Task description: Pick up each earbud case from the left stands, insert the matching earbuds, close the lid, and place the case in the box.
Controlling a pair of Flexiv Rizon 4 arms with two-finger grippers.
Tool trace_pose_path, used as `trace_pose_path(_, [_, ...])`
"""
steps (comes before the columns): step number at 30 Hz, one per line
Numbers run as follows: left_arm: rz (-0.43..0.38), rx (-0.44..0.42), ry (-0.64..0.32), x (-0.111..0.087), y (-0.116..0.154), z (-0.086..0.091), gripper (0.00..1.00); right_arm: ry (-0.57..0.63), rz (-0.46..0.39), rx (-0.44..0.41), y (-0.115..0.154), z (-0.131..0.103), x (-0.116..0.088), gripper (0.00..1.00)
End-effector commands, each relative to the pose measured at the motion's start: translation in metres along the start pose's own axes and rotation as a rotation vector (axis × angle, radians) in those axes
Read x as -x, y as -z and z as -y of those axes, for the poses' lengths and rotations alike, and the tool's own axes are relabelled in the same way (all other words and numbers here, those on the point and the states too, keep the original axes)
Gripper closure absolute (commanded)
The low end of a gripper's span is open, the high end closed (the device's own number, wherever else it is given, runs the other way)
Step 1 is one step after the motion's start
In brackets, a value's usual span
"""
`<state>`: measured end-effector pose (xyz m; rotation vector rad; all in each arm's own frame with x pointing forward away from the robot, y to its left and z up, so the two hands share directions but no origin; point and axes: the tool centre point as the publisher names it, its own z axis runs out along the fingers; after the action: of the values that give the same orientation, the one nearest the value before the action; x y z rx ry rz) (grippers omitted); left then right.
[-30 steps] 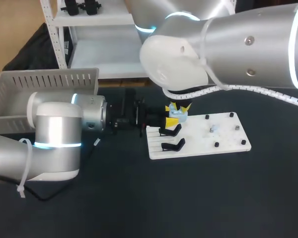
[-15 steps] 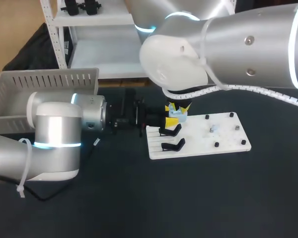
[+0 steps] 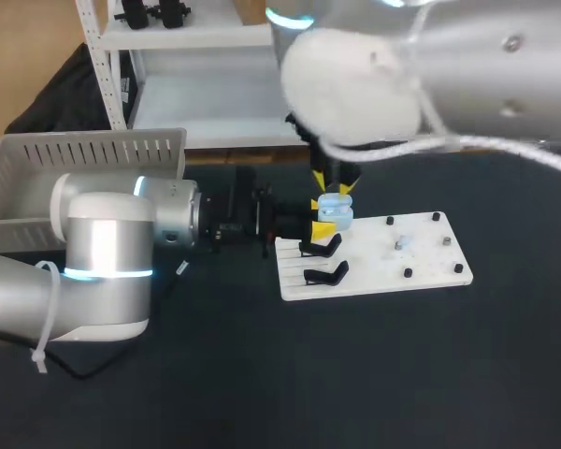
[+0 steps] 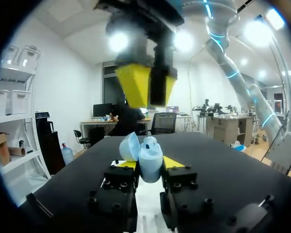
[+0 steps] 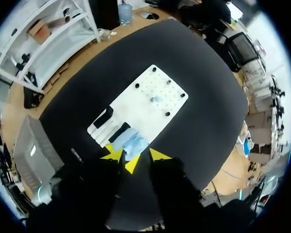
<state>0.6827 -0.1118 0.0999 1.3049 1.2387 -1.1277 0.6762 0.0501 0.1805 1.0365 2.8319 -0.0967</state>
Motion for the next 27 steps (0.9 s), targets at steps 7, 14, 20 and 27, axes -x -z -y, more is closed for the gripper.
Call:
trace_pose_path(7, [0.001, 0.005, -0.001, 0.0, 0.0, 0.001, 1.0, 0.252, 0.061, 0.32, -0.008, 0.081, 0.044, 0.64])
trace_pose_path(14, [0.001, 0.005, -0.001, 0.0, 0.0, 0.001, 1.0, 0.357, 0.121, 0.344, -0.027, 0.095, 0.057, 0.58])
trace_pose_path(20, [0.001, 0.005, -0.001, 0.0, 0.0, 0.001, 1.0, 0.379, 0.102, 0.364, -0.054, 0.098, 0.065, 0.63])
trace_pose_path(27, [0.001, 0.005, -0.001, 0.0, 0.0, 0.001, 1.0, 0.403, 0.071, 0.387, -0.077, 0.096, 0.067, 0.65])
